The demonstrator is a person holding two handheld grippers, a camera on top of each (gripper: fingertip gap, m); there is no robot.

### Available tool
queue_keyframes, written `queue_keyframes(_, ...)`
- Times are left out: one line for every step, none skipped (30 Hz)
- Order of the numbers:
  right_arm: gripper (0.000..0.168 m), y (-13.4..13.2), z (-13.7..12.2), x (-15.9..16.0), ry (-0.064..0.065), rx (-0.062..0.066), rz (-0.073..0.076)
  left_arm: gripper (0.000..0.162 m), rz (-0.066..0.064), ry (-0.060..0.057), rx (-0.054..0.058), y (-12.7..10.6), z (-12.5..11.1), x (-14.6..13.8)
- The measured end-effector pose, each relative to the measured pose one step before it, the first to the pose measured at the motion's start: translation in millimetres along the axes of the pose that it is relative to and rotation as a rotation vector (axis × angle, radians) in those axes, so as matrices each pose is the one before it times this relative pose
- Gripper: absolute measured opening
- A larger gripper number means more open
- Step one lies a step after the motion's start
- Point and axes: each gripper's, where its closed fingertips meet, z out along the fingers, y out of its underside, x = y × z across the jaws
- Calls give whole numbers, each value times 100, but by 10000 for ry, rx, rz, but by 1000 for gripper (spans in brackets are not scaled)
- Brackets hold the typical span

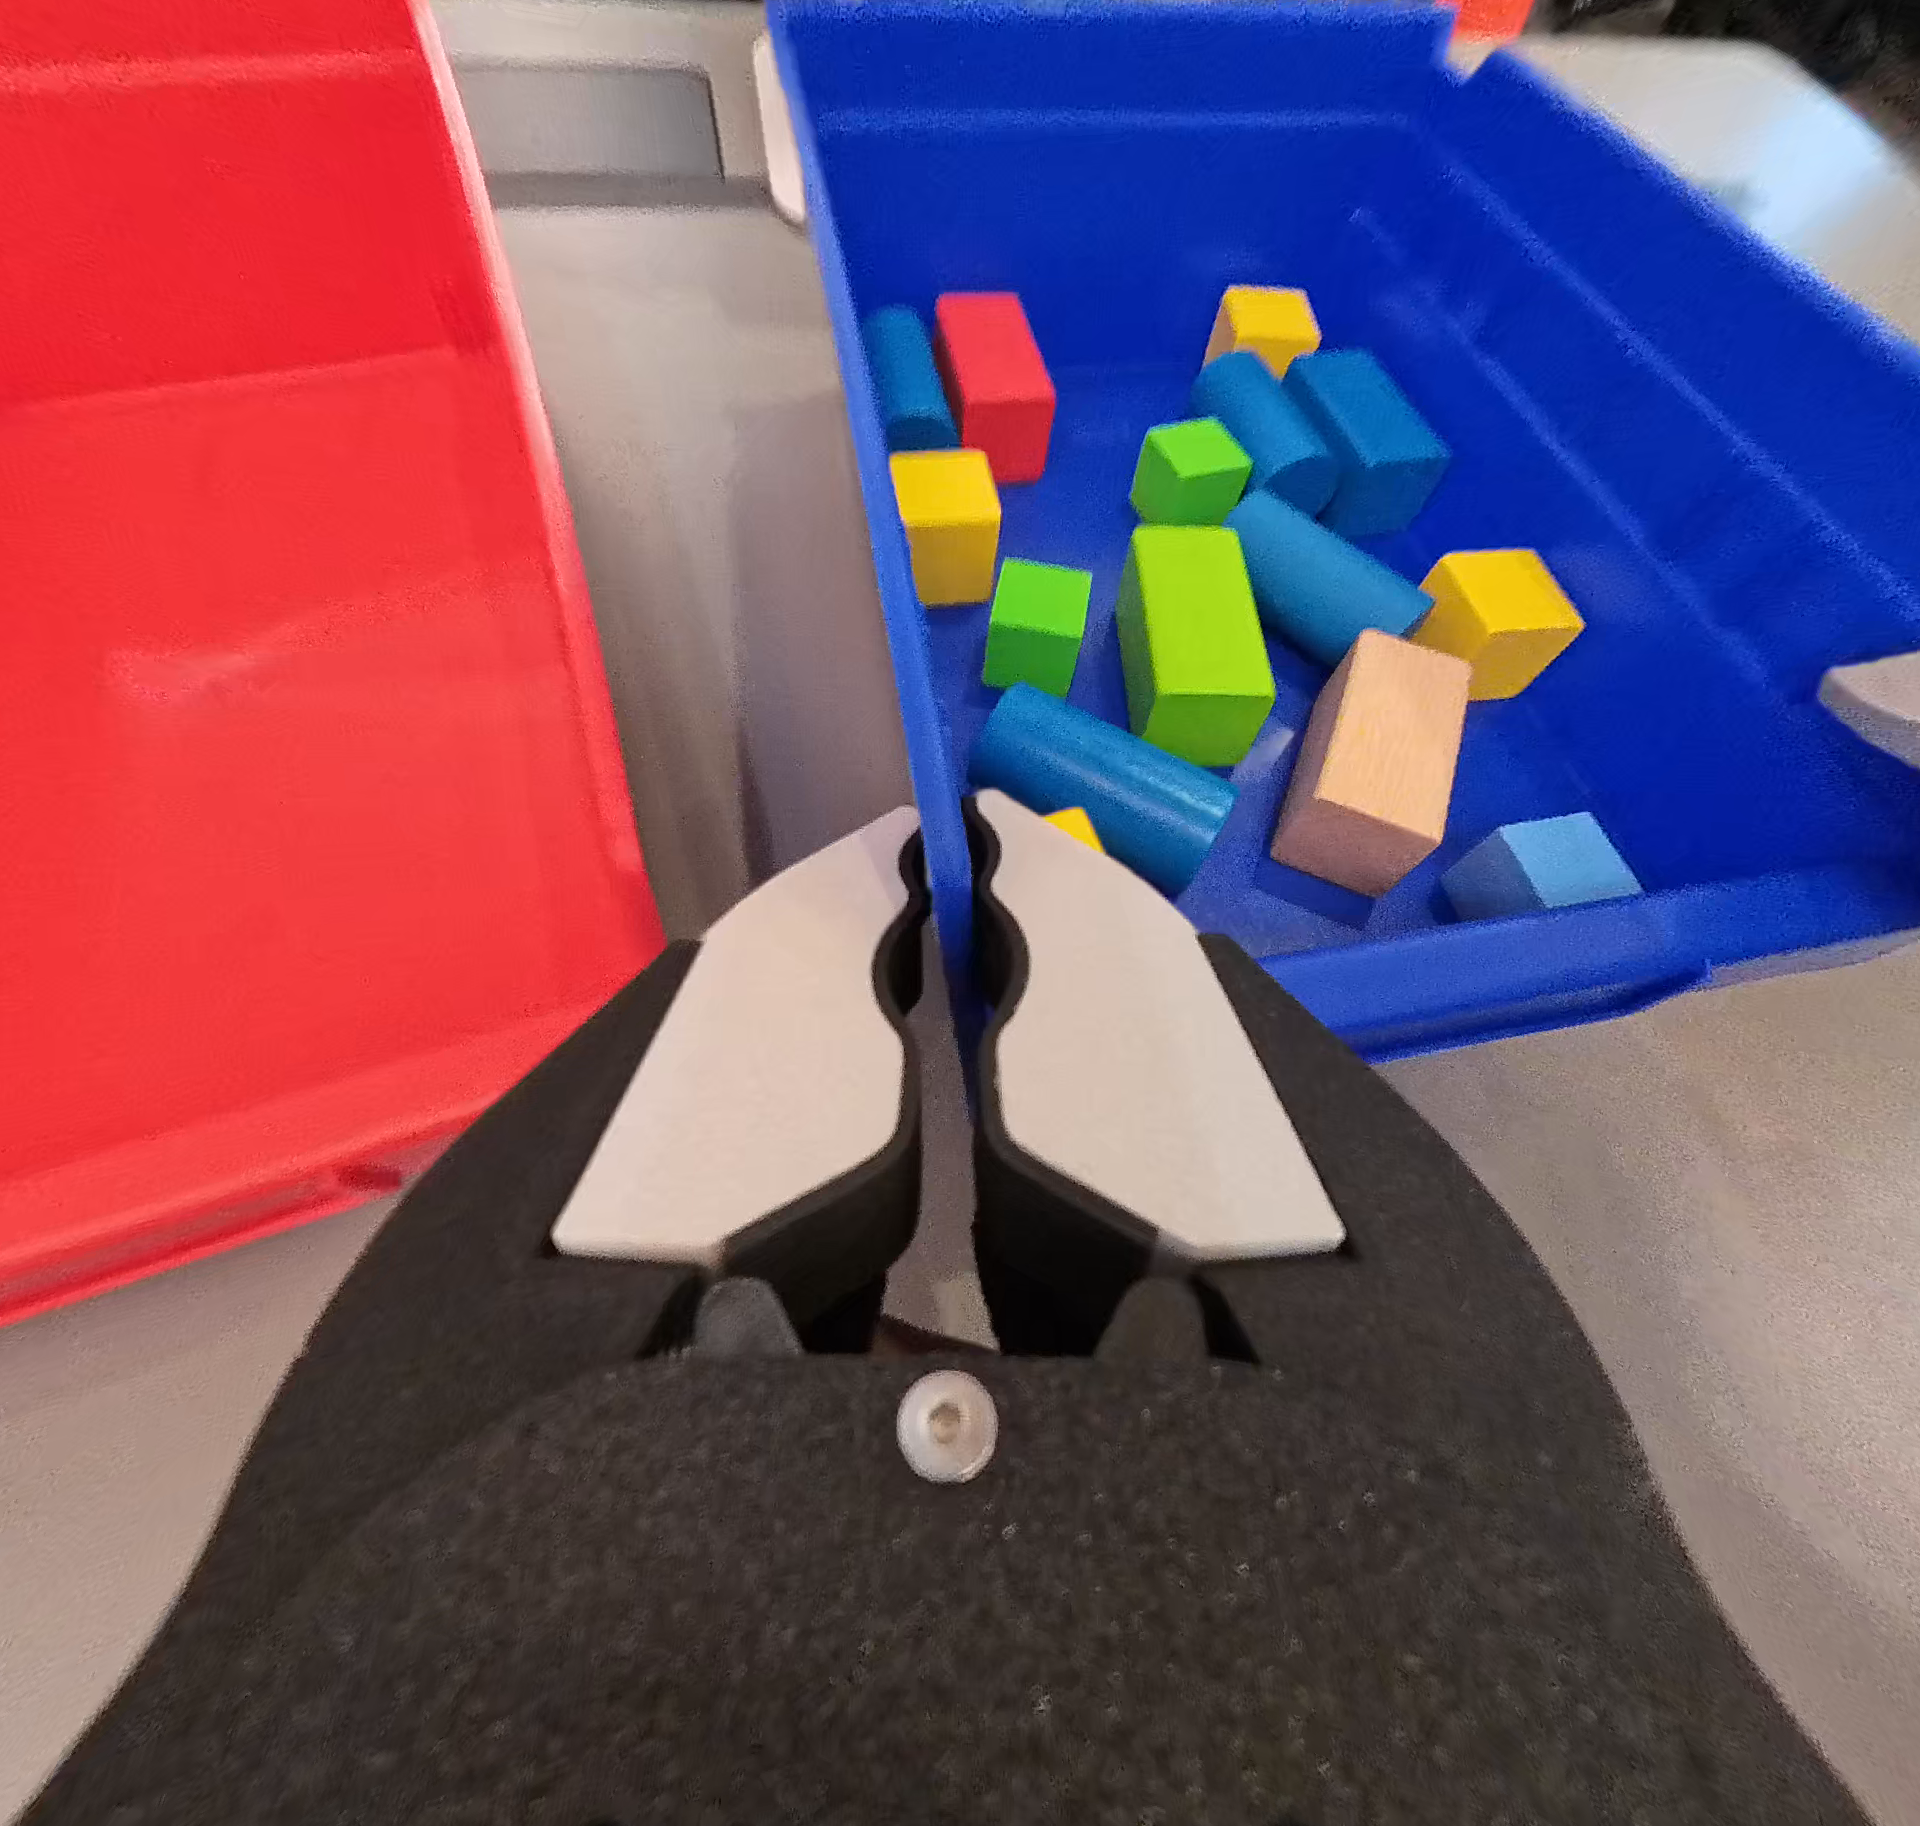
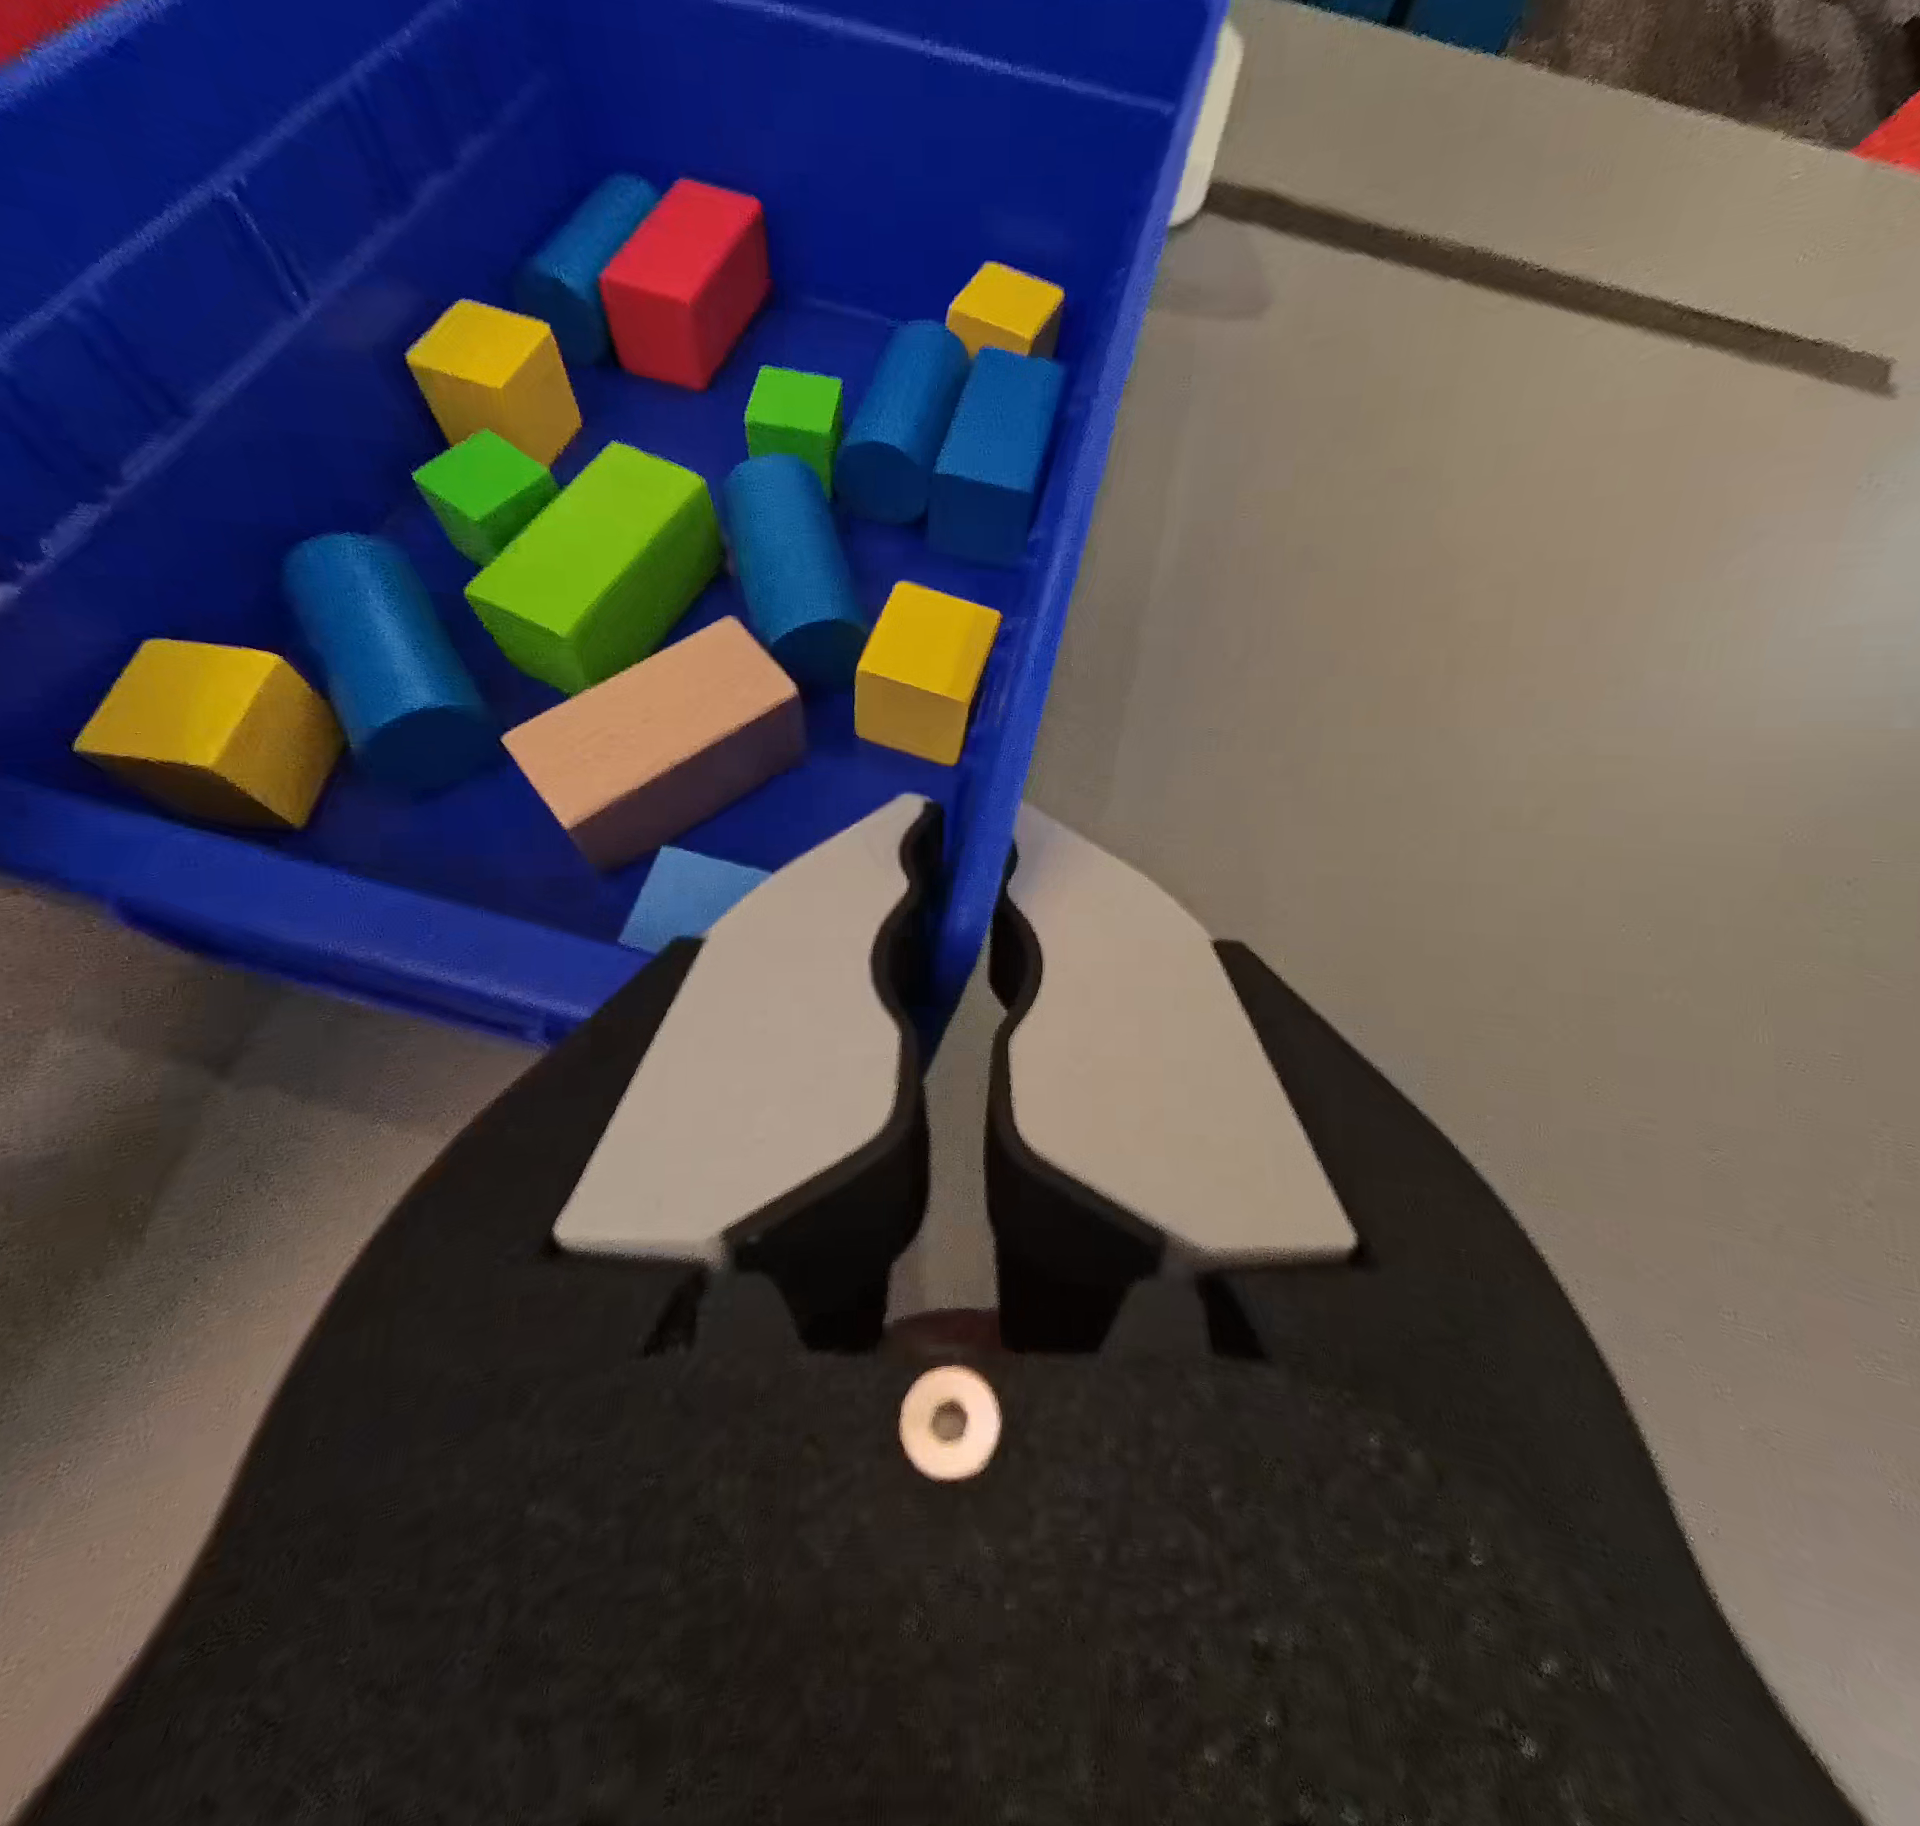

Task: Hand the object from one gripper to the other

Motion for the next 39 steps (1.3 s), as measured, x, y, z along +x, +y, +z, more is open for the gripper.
queue_keyframes(5,-1561,-894,195,18,339,34,4,-74,112,299,-1172,-717,99)
queue_keyframes(5,-1169,-798,72,-29,310,27,4,68,50,300,-832,-582,34)
queue_keyframes(5,-783,-724,-89,52,471,37,4,159,-63,275,-439,-358,-48)
queue_keyframes(5,-288,-451,-119,184,486,-75,3,48,-87,91,100,-24,-88)
queue_keyframes(5,538,132,-55,196,112,-90,3,-110,-29,-151,595,321,-120)
queue_keyframes(6,1211,557,-191,-91,-434,127,3,-38,-68,-143,548,316,-155)
queue_keyframes(6,674,429,-166,-209,-251,185,2,129,-92,-104,265,37,-25)
queue_keyframes(5,794,247,-2,-50,-491,142,2,55,-26,-280,356,-57,114)
queue_keyframes(5,526,100,7,-44,-197,140,3,0,-17,74,44,-143,31)
queue_keyframes(5,-167,-186,-182,-91,321,96,2,81,-104,275,-194,-229,-59)
queue_keyframes(5,-327,-266,-21,171,304,-170,2,109,-137,273,-260,-188,-67)
queue_keyframes(5,-416,-194,-55,113,311,-79,2,9,-105,234,-259,-44,-137)
queue_keyframes(5,-293,168,-105,-85,198,104,2,-57,-9,92,-103,201,-134)
queue_keyframes(5,33,482,-19,-208,-145,199,3,-62,34,-111,178,358,-65)
queue_keyframes(5,179,520,102,-58,-179,58,3,-95,35,-236,400,318,23)
queue_keyframes(5,353,374,89,109,-243,-20,2,-60,-43,-206,524,253,-24)
queue_keyframes(4,405,277,-90,0,-46,-66,2,40,-83,-41,472,208,-132)
queue_keyframes(5,414,224,-74,-7,130,-29,2,77,-60,104,321,155,-110)
queue_keyframes(5,382,167,-142,-32,213,8,2,54,-93,65,323,176,-118)
queue_keyframes(5,444,211,-65,14,70,-76,2,18,-84,53,304,212,-68)
queue_keyframes(5,371,278,-54,11,83,-61,2,20,-59,55,278,238,-27)
queue_keyframes(6,313,222,43,31,109,-48,3,-10,14,-72,402,252,57)
queue_keyframes(6,374,274,151,78,86,-81,3,2,93,-194,468,249,116)
queue_keyframes(6,139,169,146,-16,165,-52,4,111,123,-149,278,55,118)
queue_keyframes(8,43,36,35,-267,10,-50,5,105,253,-187,240,-428,199)
queue_keyframes(9,142,-48,3,-283,-130,-135,9,-221,414,-150,242,-876,271)
queue_keyframes(11,205,-495,36,-221,-279,12,24,-449,533,25,10,-1353,278)
queue_keyframes(21,-65,-948,-30,-270,16,65,32,-452,561,85,-196,-1785,136)
queue_keyframes(28,-5,-1408,-318,-440,177,-107,34,-201,434,159,-375,-2108,-205)
queue_keyframes(31,348,-1555,-321,-329,94,-222,37,138,8,183,-406,-2214,-1054)
queue_keyframes(33,614,-1458,-310,-193,105,-332,38,378,-507,75,-214,-2069,-2191)
queue_keyframes(33,833,-1334,-326,-195,146,-338,38,361,-843,-116,88,-1635,-3151)
queue_keyframes(33,1101,-1119,-344,-195,109,-304,38,156,-874,-271,363,-979,-3569)
queue_keyframes(33,1148,-819,-161,-52,167,-234,38,-20,-712,-316,410,-266,-3404)
queue_keyframes(31,965,-503,-65,27,243,-202,38,-64,-481,-301,333,315,-2828)
queue_keyframes(30,411,-236,-148,-7,61,-196,40,-102,-318,-322,259,656,-2119)
queue_keyframes(30,-309,-66,-121,-104,10,-295,45,-68,-179,-194,-8,820,-1431)
queue_keyframes(30,-651,-36,69,46,251,-292,48,-39,-145,-12,-243,919,-966)
queue_keyframes(30,-539,116,-58,-4,360,-347,48,-95,-57,35,-318,966,-534)
